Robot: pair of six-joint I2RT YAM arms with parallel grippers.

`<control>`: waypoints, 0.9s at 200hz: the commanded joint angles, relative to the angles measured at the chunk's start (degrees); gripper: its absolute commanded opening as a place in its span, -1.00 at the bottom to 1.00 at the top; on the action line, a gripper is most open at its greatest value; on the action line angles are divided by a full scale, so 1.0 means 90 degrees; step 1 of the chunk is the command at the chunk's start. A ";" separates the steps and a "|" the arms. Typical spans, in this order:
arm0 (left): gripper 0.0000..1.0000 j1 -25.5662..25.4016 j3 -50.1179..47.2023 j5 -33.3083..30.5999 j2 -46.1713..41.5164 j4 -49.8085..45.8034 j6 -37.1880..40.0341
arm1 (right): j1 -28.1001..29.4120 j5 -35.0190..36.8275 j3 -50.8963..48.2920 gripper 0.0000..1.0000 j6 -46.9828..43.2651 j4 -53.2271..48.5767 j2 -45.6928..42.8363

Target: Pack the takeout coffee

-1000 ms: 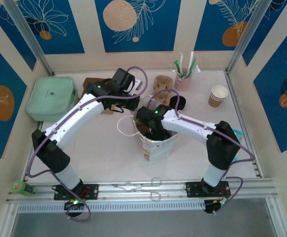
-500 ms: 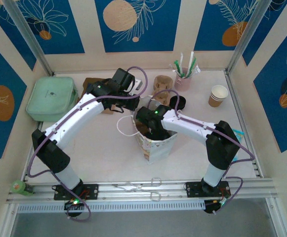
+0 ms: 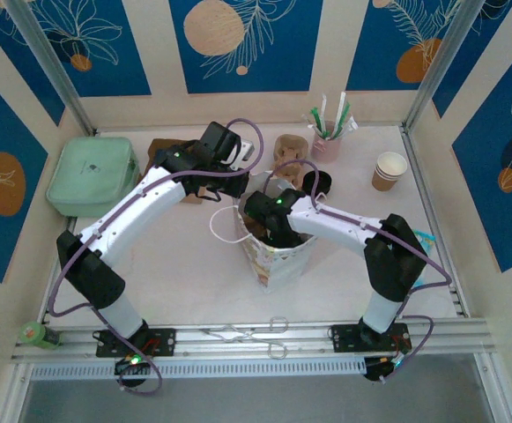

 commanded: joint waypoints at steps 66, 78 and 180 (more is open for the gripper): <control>-0.76 -0.0042 0.0233 -0.0111 0.0023 0.0031 -0.0060 | -0.0027 -0.0149 -0.0299 -0.26 0.0024 0.0086 0.0129; -0.76 -0.0042 0.0218 -0.0101 0.0011 0.0043 -0.0068 | -0.0026 -0.0149 -0.0309 -0.26 0.0024 0.0129 0.0118; -0.76 -0.0048 0.0150 -0.0067 -0.0032 0.0082 -0.0078 | -0.0036 -0.0139 -0.0491 -0.31 0.0031 0.0573 0.0226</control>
